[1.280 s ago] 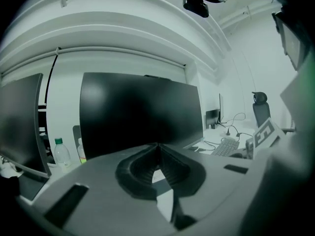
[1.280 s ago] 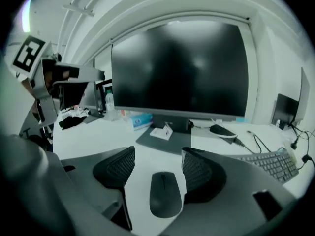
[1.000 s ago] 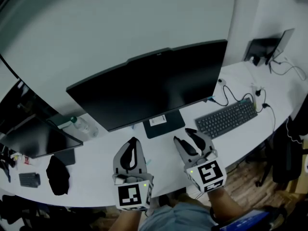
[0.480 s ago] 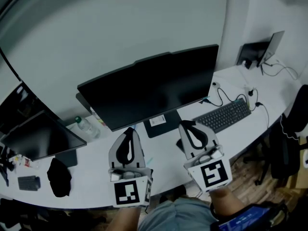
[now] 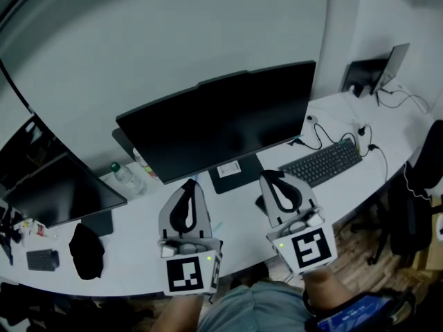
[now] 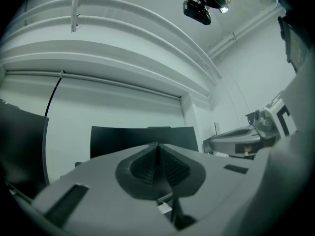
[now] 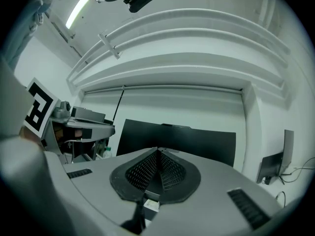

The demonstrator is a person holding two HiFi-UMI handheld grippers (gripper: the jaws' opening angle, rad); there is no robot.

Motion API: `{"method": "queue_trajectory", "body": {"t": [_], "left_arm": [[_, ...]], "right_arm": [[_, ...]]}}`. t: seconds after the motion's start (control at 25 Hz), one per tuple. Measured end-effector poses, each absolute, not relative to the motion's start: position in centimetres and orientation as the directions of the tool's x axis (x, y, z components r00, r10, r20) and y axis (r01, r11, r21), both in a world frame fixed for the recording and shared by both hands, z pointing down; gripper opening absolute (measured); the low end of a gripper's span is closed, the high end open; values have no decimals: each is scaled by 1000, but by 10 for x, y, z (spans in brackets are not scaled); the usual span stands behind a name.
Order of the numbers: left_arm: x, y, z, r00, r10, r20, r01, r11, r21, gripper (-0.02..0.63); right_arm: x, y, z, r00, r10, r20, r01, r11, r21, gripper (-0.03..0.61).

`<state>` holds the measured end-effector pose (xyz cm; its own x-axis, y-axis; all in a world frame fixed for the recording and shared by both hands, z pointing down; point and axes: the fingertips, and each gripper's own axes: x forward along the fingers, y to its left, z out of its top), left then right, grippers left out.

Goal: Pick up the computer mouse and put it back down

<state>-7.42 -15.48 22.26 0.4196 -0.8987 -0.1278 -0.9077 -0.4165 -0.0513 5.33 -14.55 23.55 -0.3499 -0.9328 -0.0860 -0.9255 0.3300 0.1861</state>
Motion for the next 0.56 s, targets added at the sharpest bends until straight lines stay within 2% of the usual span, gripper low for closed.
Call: {"method": "queue_trajectory", "body": {"t": [0.56], "left_arm": [[-74, -145, 223, 428, -895, -127, -904, -424, -59, 8]], "right_arm": [[49, -136, 234, -355, -931, -90, -923, 333, 192, 14]]}}
